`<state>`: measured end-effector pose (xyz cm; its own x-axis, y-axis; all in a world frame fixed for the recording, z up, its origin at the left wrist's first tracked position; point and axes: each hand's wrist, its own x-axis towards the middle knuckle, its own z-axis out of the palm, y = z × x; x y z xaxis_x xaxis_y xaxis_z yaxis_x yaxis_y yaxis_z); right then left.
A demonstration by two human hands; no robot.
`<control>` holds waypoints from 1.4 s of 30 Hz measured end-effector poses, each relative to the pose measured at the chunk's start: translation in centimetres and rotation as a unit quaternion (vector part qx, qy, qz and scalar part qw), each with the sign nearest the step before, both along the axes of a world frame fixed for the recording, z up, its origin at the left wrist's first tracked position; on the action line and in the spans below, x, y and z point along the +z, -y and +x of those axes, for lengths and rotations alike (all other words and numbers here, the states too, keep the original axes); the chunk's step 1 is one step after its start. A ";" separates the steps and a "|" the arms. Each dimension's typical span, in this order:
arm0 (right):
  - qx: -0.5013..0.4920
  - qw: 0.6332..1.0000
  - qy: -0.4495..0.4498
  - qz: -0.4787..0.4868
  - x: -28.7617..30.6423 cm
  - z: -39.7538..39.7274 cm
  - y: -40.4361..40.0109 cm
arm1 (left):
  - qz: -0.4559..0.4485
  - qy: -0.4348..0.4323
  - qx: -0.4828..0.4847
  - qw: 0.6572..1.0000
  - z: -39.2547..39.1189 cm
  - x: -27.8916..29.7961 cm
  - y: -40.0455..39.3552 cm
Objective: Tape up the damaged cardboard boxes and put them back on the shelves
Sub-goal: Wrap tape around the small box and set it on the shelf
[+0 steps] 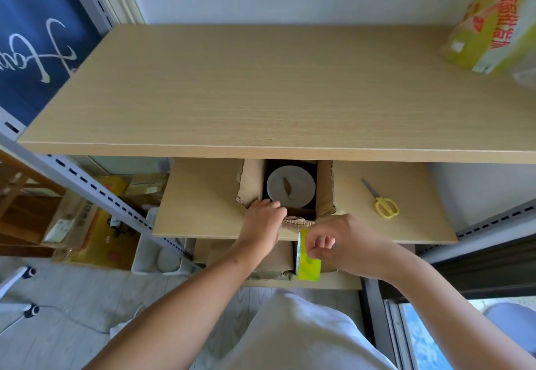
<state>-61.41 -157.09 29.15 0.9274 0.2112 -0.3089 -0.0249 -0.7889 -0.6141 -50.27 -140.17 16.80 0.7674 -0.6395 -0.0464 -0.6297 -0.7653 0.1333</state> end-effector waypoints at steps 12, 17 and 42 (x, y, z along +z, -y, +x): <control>-0.032 0.998 0.055 0.024 -2.4 2.3 -1.9 | -0.412 -0.365 0.227 0.804 -9.2 2.8 -3.7; -0.099 0.991 0.081 0.035 -4.9 4.6 -2.3 | -0.372 -0.520 0.180 0.748 -9.1 2.1 -2.1; -0.183 0.979 0.011 -0.087 -11.8 9.9 -4.4 | -0.405 -0.580 0.347 0.615 -4.8 4.8 -2.8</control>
